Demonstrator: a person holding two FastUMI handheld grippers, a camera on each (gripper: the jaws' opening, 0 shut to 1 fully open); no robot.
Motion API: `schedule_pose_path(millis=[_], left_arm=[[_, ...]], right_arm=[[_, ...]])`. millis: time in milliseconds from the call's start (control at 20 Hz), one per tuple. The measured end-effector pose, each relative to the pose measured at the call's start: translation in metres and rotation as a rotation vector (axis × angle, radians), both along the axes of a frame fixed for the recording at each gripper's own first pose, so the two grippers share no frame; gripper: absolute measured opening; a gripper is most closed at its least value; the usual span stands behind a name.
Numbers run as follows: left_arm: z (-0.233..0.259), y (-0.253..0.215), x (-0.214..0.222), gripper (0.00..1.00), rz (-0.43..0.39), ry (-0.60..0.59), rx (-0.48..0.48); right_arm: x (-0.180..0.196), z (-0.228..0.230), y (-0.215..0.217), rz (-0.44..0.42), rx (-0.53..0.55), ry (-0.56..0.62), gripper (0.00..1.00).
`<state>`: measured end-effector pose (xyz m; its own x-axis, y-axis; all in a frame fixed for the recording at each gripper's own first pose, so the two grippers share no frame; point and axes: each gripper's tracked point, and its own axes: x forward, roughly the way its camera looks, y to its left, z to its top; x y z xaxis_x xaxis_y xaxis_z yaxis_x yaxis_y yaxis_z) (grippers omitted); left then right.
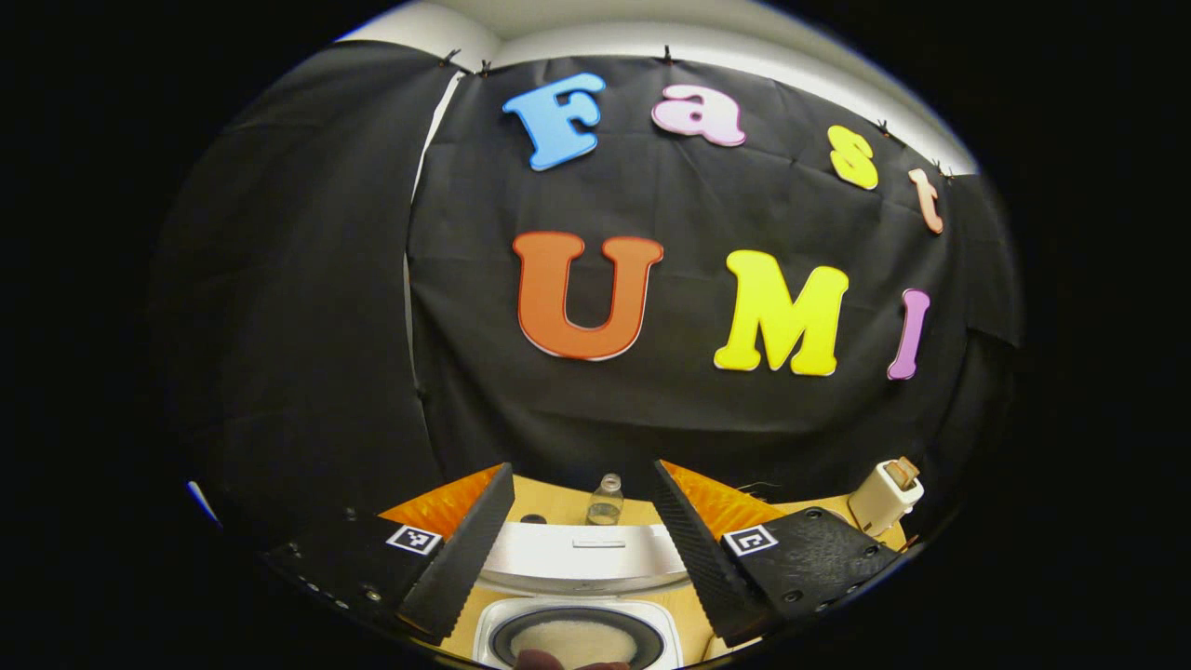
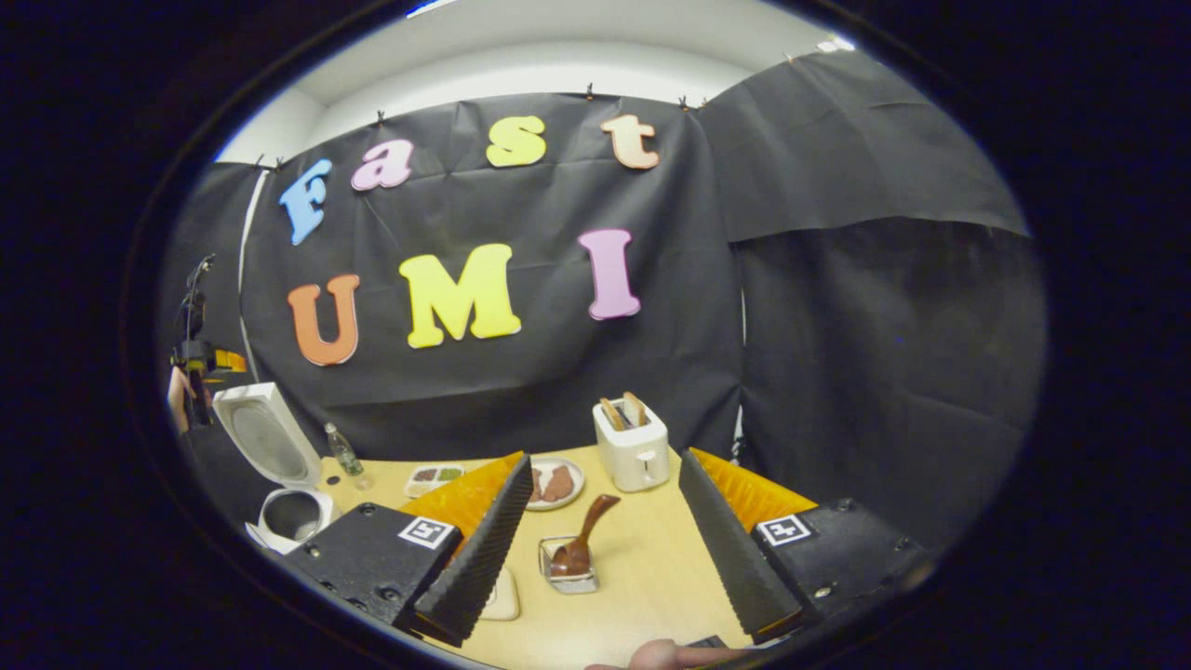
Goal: Close the left gripper, press the button to open the rice cooker; take a wooden spoon from the chopstick holder with the right hand, scoop a spoonful of rice and pour it into the rice cooker, then put the wooden spoon back into the chopstick holder.
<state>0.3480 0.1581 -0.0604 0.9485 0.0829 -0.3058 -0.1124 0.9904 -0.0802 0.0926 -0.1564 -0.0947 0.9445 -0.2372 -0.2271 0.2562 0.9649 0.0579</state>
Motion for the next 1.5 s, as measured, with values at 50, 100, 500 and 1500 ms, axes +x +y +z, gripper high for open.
schedule_pose_path(millis=[50, 100, 500, 1500], left_arm=[[-0.006, -0.002, 0.002, 0.95, -0.011, 0.034, -0.025], [-0.010, -0.010, 0.003, 0.95, -0.040, 0.053, -0.045], [-0.026, -0.023, -0.032, 0.97, -0.103, 0.153, 0.042], [-0.198, -0.061, -0.203, 0.96, -0.063, 0.555, -0.103]], right_arm=[[-0.009, -0.007, -0.001, -0.020, -0.001, 0.015, 0.96], [-0.017, -0.012, -0.002, -0.039, 0.000, 0.025, 1.00], [-0.020, -0.027, 0.022, -0.018, 0.064, 0.053, 1.00], [-0.002, -0.022, 0.059, 0.190, 0.024, 0.036, 1.00]])
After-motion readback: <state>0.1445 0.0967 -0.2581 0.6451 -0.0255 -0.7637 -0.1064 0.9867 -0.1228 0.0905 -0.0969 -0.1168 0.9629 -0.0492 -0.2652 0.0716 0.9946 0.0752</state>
